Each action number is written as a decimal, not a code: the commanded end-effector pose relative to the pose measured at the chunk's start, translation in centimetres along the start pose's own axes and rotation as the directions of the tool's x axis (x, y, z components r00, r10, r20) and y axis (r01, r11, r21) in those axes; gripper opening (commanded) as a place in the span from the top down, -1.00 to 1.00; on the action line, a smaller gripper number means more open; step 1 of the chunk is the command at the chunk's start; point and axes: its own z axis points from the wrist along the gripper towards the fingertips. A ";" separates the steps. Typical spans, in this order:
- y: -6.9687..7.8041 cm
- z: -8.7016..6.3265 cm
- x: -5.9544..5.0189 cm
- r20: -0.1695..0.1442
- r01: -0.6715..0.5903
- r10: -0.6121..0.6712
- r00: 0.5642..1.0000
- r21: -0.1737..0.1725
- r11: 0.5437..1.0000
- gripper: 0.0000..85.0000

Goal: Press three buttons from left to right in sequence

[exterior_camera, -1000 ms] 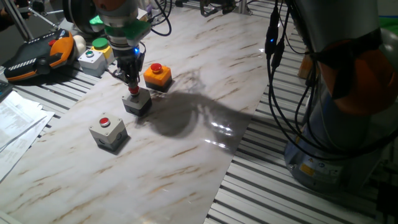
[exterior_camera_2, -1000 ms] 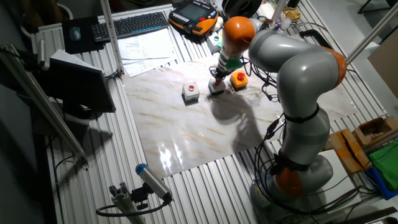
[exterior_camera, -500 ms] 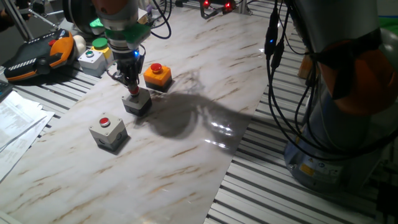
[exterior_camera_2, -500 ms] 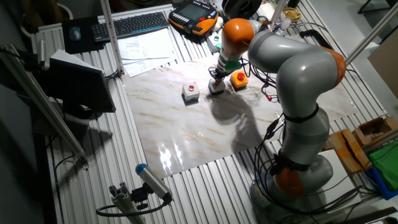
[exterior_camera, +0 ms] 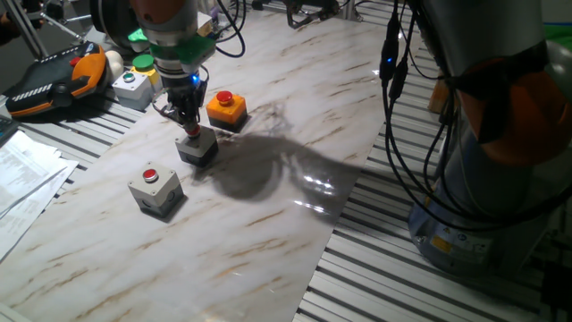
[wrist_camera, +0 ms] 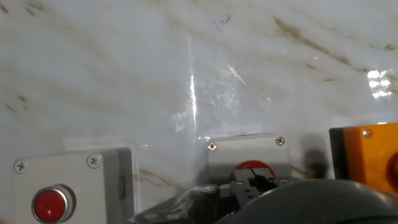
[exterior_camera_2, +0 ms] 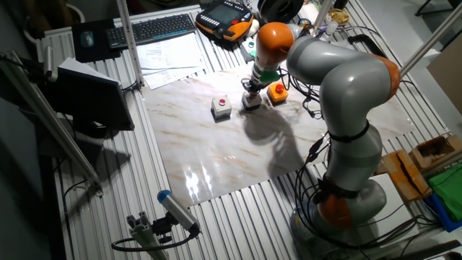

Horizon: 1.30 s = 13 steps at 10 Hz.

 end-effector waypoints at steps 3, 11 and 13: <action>0.1 -1.3 0.1 -0.002 -0.011 0.011 1.000 0.001 1.000 0.98; 0.2 -4.5 1.0 0.009 -0.018 0.018 1.000 0.008 1.000 0.98; 0.7 -4.7 1.2 0.005 -0.024 0.024 1.000 0.011 1.000 0.98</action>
